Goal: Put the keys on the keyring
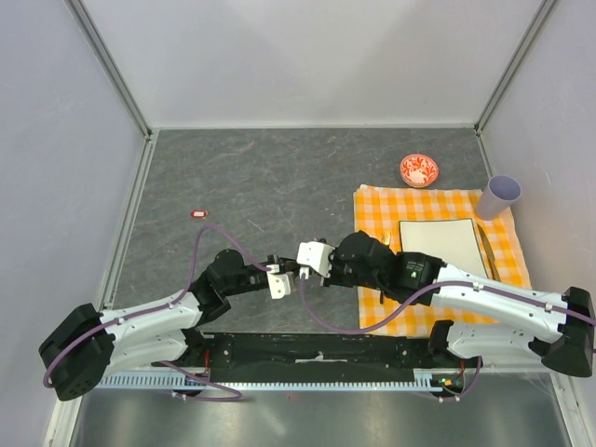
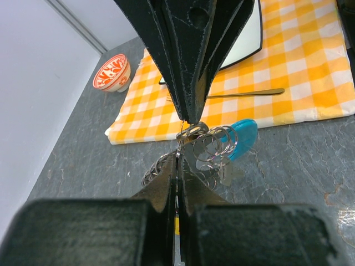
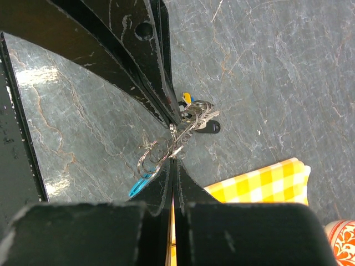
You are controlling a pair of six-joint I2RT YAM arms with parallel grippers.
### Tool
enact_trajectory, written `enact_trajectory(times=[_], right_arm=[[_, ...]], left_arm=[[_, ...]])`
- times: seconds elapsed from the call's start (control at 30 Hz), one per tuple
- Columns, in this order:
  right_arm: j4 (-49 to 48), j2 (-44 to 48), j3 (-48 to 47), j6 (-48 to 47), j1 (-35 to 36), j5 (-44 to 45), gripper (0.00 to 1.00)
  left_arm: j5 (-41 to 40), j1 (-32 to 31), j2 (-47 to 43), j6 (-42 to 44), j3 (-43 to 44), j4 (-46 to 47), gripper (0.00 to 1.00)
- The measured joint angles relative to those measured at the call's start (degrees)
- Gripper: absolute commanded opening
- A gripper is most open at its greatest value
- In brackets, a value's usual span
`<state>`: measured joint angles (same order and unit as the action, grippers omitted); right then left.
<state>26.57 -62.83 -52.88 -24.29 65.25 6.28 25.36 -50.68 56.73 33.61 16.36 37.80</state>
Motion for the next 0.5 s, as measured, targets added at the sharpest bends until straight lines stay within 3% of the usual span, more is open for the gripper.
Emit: enact_trajectory(times=[0.5], right_arm=[[-0.04,0.22,0.02,0.0,0.52,1.11,0.0]], left_arm=[[-0.07,-0.09,0.31,-0.76,0.22,0.04,0.02]])
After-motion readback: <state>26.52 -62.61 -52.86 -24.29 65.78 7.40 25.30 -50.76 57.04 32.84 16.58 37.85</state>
